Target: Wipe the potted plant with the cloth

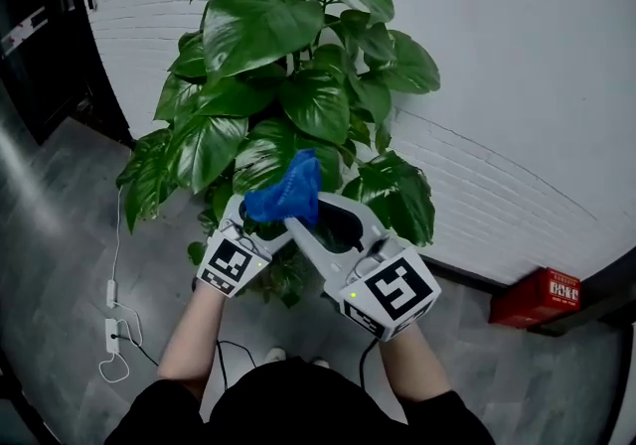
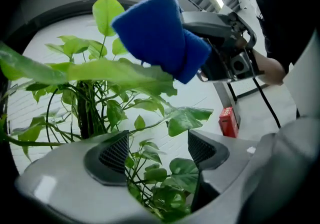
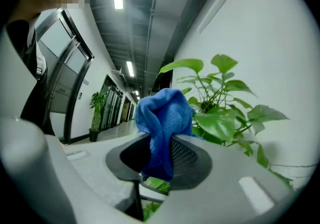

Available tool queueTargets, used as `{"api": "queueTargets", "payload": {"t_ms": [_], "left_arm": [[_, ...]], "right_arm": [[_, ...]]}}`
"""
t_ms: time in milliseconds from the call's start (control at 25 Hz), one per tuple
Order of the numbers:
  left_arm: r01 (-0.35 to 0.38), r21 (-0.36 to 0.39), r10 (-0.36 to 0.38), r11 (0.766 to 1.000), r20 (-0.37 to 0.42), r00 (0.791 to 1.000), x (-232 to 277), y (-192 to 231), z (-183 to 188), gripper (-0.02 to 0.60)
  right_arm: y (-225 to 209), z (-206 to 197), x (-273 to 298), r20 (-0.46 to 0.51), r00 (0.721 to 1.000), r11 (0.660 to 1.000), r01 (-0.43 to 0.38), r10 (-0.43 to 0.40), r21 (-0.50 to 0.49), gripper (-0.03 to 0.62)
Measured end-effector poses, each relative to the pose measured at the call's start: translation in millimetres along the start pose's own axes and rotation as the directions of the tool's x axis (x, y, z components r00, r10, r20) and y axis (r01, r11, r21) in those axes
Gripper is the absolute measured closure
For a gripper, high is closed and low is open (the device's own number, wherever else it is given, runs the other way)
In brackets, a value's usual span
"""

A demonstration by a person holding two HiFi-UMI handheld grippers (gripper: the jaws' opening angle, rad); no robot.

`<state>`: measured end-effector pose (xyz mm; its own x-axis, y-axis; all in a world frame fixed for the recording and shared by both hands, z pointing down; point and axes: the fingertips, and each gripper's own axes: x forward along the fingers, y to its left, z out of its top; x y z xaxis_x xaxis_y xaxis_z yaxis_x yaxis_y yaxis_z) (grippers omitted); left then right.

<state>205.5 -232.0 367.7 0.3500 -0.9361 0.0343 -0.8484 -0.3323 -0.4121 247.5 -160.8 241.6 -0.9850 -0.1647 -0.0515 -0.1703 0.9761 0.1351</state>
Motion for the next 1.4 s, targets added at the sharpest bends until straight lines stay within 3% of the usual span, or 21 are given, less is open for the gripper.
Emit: {"api": "queueTargets", "payload": {"t_ms": [200,360,520,800,1160,1400], "left_arm": [[-0.105,0.002,0.105,0.994,-0.037,0.994,23.7,26.0,-10.0,0.257],[-0.175,-0.022,0.176,0.984,0.055,0.983,33.2,33.3,21.6,0.267],[-0.223,-0.016,0.224,0.975,0.089,0.971,37.7,37.5,42.2,0.267],[-0.201,-0.032,0.203,0.979,0.138,0.969,27.5,32.2,58.0,0.27],[-0.19,-0.034,0.193,0.981,0.133,0.972,22.0,26.6,53.0,0.281],[-0.202,-0.014,0.203,0.979,0.116,0.972,23.4,24.9,51.1,0.281]], "right_arm": [[-52.8,42.4,-34.3,0.126,0.979,0.987,0.158,-0.161,0.036,0.492],[-88.7,49.3,-38.5,0.143,0.952,0.961,0.255,-0.269,0.108,0.491],[-107.9,49.9,-22.7,0.149,0.928,0.939,0.326,-0.34,0.109,0.491],[-97.1,11.3,26.1,0.045,0.954,0.954,0.293,-0.296,0.065,0.491],[-94.5,-24.2,24.4,-0.005,0.963,0.939,0.263,-0.269,0.22,0.491],[-93.5,-33.3,16.3,-0.008,0.965,0.933,0.257,-0.263,0.25,0.491]]}}
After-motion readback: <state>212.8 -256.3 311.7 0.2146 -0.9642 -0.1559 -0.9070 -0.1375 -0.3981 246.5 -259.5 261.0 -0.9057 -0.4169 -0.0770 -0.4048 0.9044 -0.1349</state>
